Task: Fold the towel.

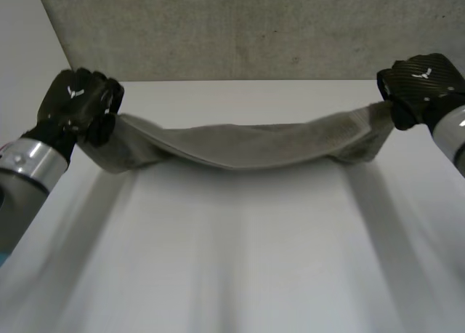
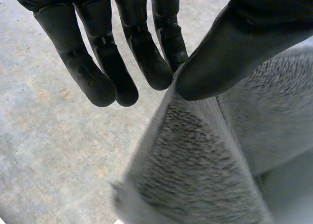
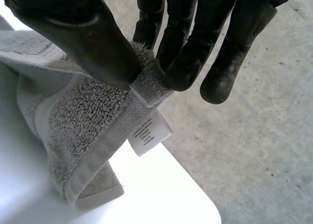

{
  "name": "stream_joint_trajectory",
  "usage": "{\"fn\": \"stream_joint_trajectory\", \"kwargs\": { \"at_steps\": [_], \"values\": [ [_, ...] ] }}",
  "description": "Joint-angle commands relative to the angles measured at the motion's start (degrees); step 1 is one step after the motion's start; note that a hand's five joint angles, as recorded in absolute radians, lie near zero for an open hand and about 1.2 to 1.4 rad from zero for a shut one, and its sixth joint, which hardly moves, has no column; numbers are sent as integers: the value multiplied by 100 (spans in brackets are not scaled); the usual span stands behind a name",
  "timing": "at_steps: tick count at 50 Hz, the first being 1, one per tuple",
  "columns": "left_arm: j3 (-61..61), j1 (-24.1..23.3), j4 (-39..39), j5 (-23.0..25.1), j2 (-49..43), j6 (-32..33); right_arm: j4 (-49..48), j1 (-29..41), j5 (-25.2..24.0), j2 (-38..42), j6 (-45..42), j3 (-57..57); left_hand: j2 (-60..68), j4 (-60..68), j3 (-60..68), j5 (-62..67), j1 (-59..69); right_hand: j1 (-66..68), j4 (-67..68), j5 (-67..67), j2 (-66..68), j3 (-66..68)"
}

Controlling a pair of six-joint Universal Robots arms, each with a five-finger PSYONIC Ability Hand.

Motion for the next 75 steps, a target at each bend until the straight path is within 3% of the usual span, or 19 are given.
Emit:
{"fn": "stream_joint_trajectory", "kwargs": {
  "at_steps": [1,9,18,34,44,51,52,53,54,55,56,57,59,66,75],
  "values": [
    [-629,121,24,128,1167,60,236,-316,-231,-1093,49,410,-736,-734,-836,-1389,-127,482,349,393,667,358],
    [-823,235,-467,145,2320,-282,896,-676,-415,-1930,49,420,-736,-734,-836,-1389,-127,482,349,393,667,358],
    [-858,332,-679,295,2366,-380,1046,-932,-582,-1992,41,367,-736,-734,-836,-1389,-127,482,349,393,667,358],
    [-41,165,-732,471,-210,-186,1037,-905,-591,73,-3,121,-736,-734,-836,-1389,-127,482,349,393,667,358],
    [950,-160,-1337,409,-1552,814,1055,-905,-504,1267,6,-432,-736,-734,-836,-1389,-127,482,349,393,667,358],
    [1391,-239,-1646,392,-2124,1158,1072,-739,-223,1812,6,-862,-736,-734,-836,-1389,-127,482,349,393,667,358],
    [1444,-239,-1646,392,-2221,1185,1081,-625,-144,1918,6,-977,-736,-734,-836,-1389,-127,-844,-977,-933,-659,-968],
    [1444,-239,-1646,392,-2222,1185,1081,-624,-143,1919,6,-978,-736,-734,-836,-1389,-127,-857,-991,-946,-673,-982],
    [1496,-239,-1646,383,-2283,1185,1116,-555,-56,2015,6,-1091,-801,-799,-900,-1454,-192,-3622,-3755,-3711,-3437,-3746],
    [1532,-239,-1646,383,-2319,1185,1195,-510,49,2094,14,-1196,-4265,-4263,-4365,-4918,-3656,-6198,-6331,-6287,-6013,-6322],
    [1532,-239,-1646,383,-2319,1185,1195,-510,50,2095,14,-1197,-4300,-4298,-4400,-4953,-3691,-6223,-6357,-6312,-6039,-6348],
    [1550,-239,-1646,339,-2328,1185,1265,-510,146,2173,23,-1319,-7148,-7146,-7248,-7801,-6539,-6518,-6651,-6607,-6333,-6642],
    [1576,-239,-1629,252,-2310,1185,1318,-493,225,2209,49,-1477,-7676,-7674,-7776,-8329,-7067,-6518,-6651,-6607,-6333,-6642],
    [1971,-231,-1611,-276,-1942,1115,1336,-370,305,1886,111,-1795,-7664,-7662,-7764,-8317,-7055,-6518,-6651,-6607,-6333,-6642],
    [2270,-222,-1585,-347,-1704,1114,1318,-352,279,987,322,-1628,-7664,-7662,-7764,-8317,-7055,-6518,-6651,-6607,-6333,-6642]
  ]
}}
